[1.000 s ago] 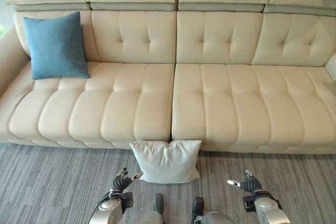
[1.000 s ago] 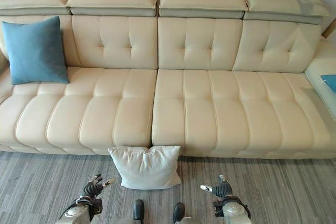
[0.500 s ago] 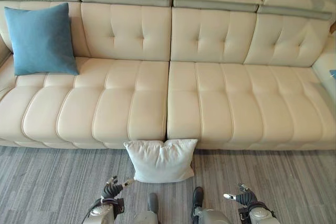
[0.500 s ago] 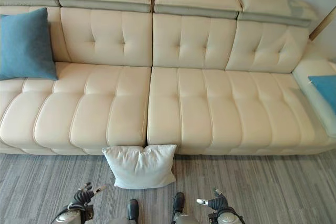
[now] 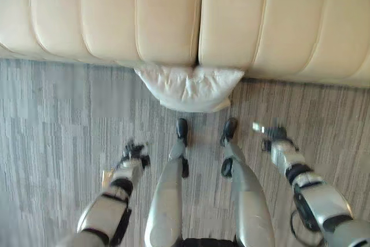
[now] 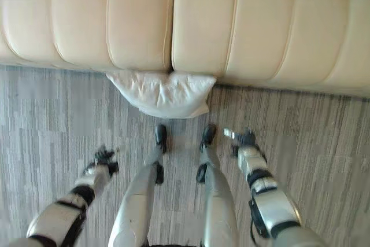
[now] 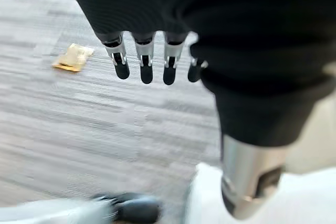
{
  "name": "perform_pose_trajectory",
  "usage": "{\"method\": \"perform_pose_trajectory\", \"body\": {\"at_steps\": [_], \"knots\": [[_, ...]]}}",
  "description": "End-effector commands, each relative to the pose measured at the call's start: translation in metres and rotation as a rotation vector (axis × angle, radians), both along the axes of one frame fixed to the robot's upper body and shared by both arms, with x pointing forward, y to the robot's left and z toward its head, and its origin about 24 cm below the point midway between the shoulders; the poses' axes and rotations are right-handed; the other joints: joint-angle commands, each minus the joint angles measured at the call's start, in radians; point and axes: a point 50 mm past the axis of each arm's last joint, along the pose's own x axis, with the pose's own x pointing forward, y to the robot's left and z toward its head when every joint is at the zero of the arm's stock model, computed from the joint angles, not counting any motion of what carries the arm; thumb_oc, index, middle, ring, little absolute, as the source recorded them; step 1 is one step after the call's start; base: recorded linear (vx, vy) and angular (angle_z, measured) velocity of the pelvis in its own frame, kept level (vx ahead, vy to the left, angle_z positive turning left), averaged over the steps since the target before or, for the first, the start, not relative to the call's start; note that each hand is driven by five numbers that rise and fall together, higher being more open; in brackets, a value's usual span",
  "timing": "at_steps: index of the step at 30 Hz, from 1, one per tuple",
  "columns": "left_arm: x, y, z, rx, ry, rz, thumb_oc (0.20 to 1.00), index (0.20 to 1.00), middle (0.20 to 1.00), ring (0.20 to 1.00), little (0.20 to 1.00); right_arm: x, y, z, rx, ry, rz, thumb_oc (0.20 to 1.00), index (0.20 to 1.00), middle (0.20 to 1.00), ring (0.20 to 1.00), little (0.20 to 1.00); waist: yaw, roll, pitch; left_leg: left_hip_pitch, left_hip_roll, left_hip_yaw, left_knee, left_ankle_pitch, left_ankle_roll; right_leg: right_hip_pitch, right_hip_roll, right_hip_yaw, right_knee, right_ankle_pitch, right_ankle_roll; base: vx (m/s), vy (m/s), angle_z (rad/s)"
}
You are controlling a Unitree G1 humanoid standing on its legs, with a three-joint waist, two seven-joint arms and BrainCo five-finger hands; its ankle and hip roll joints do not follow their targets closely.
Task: Pick up all the scattered cushions and arrange them neatly on the sofa.
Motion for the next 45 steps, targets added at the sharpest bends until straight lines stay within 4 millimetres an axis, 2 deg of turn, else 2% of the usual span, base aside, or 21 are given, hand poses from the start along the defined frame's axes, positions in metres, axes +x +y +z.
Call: {"method": "perform_pose_trajectory", "body": {"at_steps": [1,2,3,6,7,9,10,11,13,14,15,16,17,21,25,29,32,34,35,39,45], "knots": [[0.008,0.024,0.03,0.069,-0.089,0.11,1.0,1.0,1.0,1.0,1.0,-0.002,-0.004,0.003,-0.028,-0.05,-0.027,1.0,1.0,1.0,1.0,1.0,0.001,-0.014,-0.04,-0.068,-0.023,0.006,0.169,-0.161,0.0,-0.035,-0.013,0.109,0.13,-0.189,0.07,0.1,0.083,0.22],[0.039,0.005,0.093,0.188,-0.258,0.019,1.0,1.0,1.0,1.0,1.0,0.017,0.01,0.053,-0.067,-0.202,0.032,1.0,1.0,1.0,1.0,1.0,-0.009,-0.003,-0.04,-0.23,-0.027,0.002,0.273,-0.185,0.005,-0.204,-0.032,0.136,0.24,-0.211,0.066,0.08,0.072,0.21],[0.04,0.005,0.096,0.188,-0.265,0.02,1.0,1.0,1.0,1.0,1.0,0.018,0.01,0.057,-0.067,-0.21,0.032,1.0,1.0,1.0,1.0,1.0,-0.01,-0.003,-0.04,-0.248,-0.028,0.002,0.284,-0.184,0.006,-0.222,-0.034,0.138,0.252,-0.211,0.065,0.12,0.081,0.19],[0.058,-0.03,0.148,0.289,-0.434,-0.11,1.0,1.0,1.0,1.0,1.0,0.03,0.026,0.101,-0.074,-0.347,0.099,1.0,1.0,1.0,1.0,1.0,-0.017,0.006,-0.04,-0.369,-0.044,0.001,0.344,-0.198,0.006,-0.356,-0.042,0.174,0.318,-0.225,0.065,0.08,0.067,0.16],[0.063,-0.051,0.181,0.34,-0.543,-0.174,1.0,1.0,1.0,1.0,1.0,0.034,0.04,0.13,-0.042,-0.439,0.132,1.0,1.0,1.0,1.0,1.0,-0.021,0.008,-0.04,-0.453,-0.055,0.006,0.376,-0.188,0.013,-0.447,-0.047,0.186,0.355,-0.216,0.061,0.08,0.067,0.02],[0.063,-0.074,0.187,0.353,-0.591,-0.252,1.0,1.0,1.0,1.0,1.0,0.034,0.054,0.138,0.032,-0.505,0.174,1.0,1.0,1.0,1.0,1.0,-0.025,0.007,-0.04,-0.469,-0.061,0.009,0.38,-0.204,0.008,-0.466,-0.039,0.204,0.357,-0.23,0.066,0.07,0.073,-0.01],[0.057,-0.126,0.211,0.419,-0.73,-0.396,1.0,1.0,1.0,1.0,1.0,0.029,0.08,0.165,0.224,-0.671,0.235,1.0,1.0,1.0,1.0,1.0,-0.033,0.011,-0.04,-0.517,-0.078,0.012,0.39,-0.203,0.013,-0.526,-0.036,0.228,0.372,-0.228,0.068,0.03,0.067,0.03],[0.057,-0.126,0.213,0.421,-0.734,-0.396,1.0,1.0,1.0,1.0,1.0,0.029,0.079,0.166,0.224,-0.676,0.235,0.592,0.592,0.592,0.592,0.592,-0.033,0.01,-0.04,-0.526,-0.079,0.013,0.393,-0.199,0.014,-0.535,-0.037,0.229,0.375,-0.225,0.067,0.03,0.071,0.11],[0.052,-0.157,0.216,0.445,-0.784,-0.475,1.0,1.0,1.0,1.0,1.0,0.027,0.088,0.17,0.325,-0.731,0.246,0.2,0.2,0.2,0.2,0.2,-0.037,0.016,-0.04,-0.53,-0.086,0.014,0.38,-0.198,0.015,-0.542,-0.032,0.241,0.361,-0.223,0.072,0.0,0.057,0.09],[0.048,-0.172,0.217,0.437,-0.811,-0.517,1.0,1.0,1.0,1.0,1.0,0.027,0.089,0.173,0.373,-0.752,0.253,0.2,0.2,0.2,0.2,0.2,-0.038,0.017,-0.04,-0.538,-0.089,0.015,0.377,-0.192,0.017,-0.551,-0.032,0.244,0.355,-0.215,0.074,-0.01,0.057,-0.05],[0.043,-0.187,0.213,0.412,-0.819,-0.561,0.724,0.724,0.724,0.724,0.724,0.025,0.092,0.172,0.443,-0.773,0.255,0.2,0.2,0.2,0.2,0.2,-0.038,0.021,-0.04,-0.533,-0.092,0.017,0.366,-0.188,0.018,-0.545,-0.029,0.247,0.343,-0.212,0.076,-0.01,0.034,-0.08],[0.041,-0.197,0.212,0.391,-0.824,-0.585,0.357,0.357,0.357,0.357,0.357,0.026,0.094,0.17,0.487,-0.775,0.252,0.2,0.2,0.2,0.2,0.2,-0.038,0.022,-0.04,-0.532,-0.094,0.014,0.363,-0.186,0.019,-0.544,-0.028,0.249,0.336,-0.208,0.077,-0.03,0.024,-0.11],[0.032,-0.223,0.206,0.316,-0.836,-0.664,0.2,0.2,0.2,0.2,0.2,0.025,0.1,0.163,0.59,-0.784,0.259,0.2,0.2,0.2,0.2,0.2,-0.041,0.025,-0.04,-0.507,-0.094,0.014,0.345,-0.182,0.022,-0.521,-0.021,0.253,0.308,-0.199,0.082,-0.02,0.011,-0.11],[0.017,-0.246,0.198,0.2,-0.867,-0.733,0.2,0.2,0.2,0.2,0.2,0.021,0.107,0.157,0.656,-0.81,0.271,0.2,0.2,0.2,0.2,0.2,-0.042,0.028,-0.04,-0.448,-0.089,0.014,0.296,-0.172,0.019,-0.463,-0.013,0.251,0.243,-0.179,0.089,-0.03,-0.03,-0.07],[0.007,-0.232,0.187,0.064,-0.909,-0.686,0.2,0.2,0.2,0.2,0.2,0.008,0.129,0.152,0.55,-0.83,0.38,0.2,0.2,0.2,0.2,0.2,-0.042,0.025,-0.04,-0.295,-0.072,0.013,0.194,-0.151,0.008,-0.304,0.003,0.223,0.136,-0.141,0.1,-0.07,-0.069,-0.13],[0.002,-0.198,0.151,0.067,-0.84,-0.661,0.2,0.2,0.2,0.2,0.2,-0.002,0.132,0.103,0.399,-0.683,0.434,0.2,0.2,0.2,0.2,0.2,-0.044,0.008,-0.04,-0.122,-0.069,0.01,0.099,-0.13,0.001,-0.135,0.016,0.2,0.061,-0.128,0.101,-0.07,-0.088,-0.16],[-0.011,-0.166,0.093,0.045,-0.677,-0.649,0.2,0.2,0.2,0.2,0.2,-0.025,0.115,0.016,0.42,-0.428,0.383,0.2,0.2,0.2,0.2,0.2,-0.041,-0.006,-0.04,0.133,-0.063,-0.002,-0.025,-0.104,-0.007,0.122,0.024,0.175,-0.045,-0.115,0.105,-0.05,-0.116,-0.05],[-0.023,-0.152,0.068,0.017,-0.606,-0.636,0.2,0.2,0.2,0.2,0.2,-0.043,0.111,-0.018,0.456,-0.332,0.375,0.2,0.2,0.2,0.2,0.2,-0.04,-0.012,-0.049,0.256,-0.059,-0.003,-0.091,-0.091,-0.012,0.243,0.028,0.165,-0.098,-0.107,0.109,0.05,-0.102,-0.05],[-0.038,-0.137,0.043,-0.025,-0.532,-0.621,0.2,0.2,0.2,0.2,0.2,-0.066,0.108,-0.049,0.489,-0.24,0.376,0.2,0.2,0.2,0.2,0.2,-0.039,-0.021,-0.093,0.346,-0.051,0.002,-0.133,-0.086,-0.013,0.342,0.032,0.158,-0.152,-0.098,0.112,0.11,-0.11,-0.08],[-0.069,-0.1,0.009,-0.133,-0.442,-0.515,0.2,0.2,0.2,0.2,0.2,-0.097,0.09,-0.074,0.47,-0.175,0.371,0.2,0.2,0.2,0.2,0.2,-0.031,-0.034,-0.196,0.538,-0.031,0.018,-0.251,-0.068,-0.024,0.528,0.046,0.148,-0.264,-0.078,0.12,0.15,-0.099,-0.13],[-0.092,-0.078,0.002,-0.188,-0.431,-0.432,0.2,0.2,0.2,0.2,0.2,-0.113,0.08,-0.064,0.394,-0.217,0.417,0.2,0.2,0.2,0.2,0.2,-0.027,-0.041,-0.294,0.692,-0.009,0.043,-0.328,-0.057,-0.038,0.684,0.069,0.146,-0.368,-0.066,0.123,0.1,-0.089,-0.07]]}}
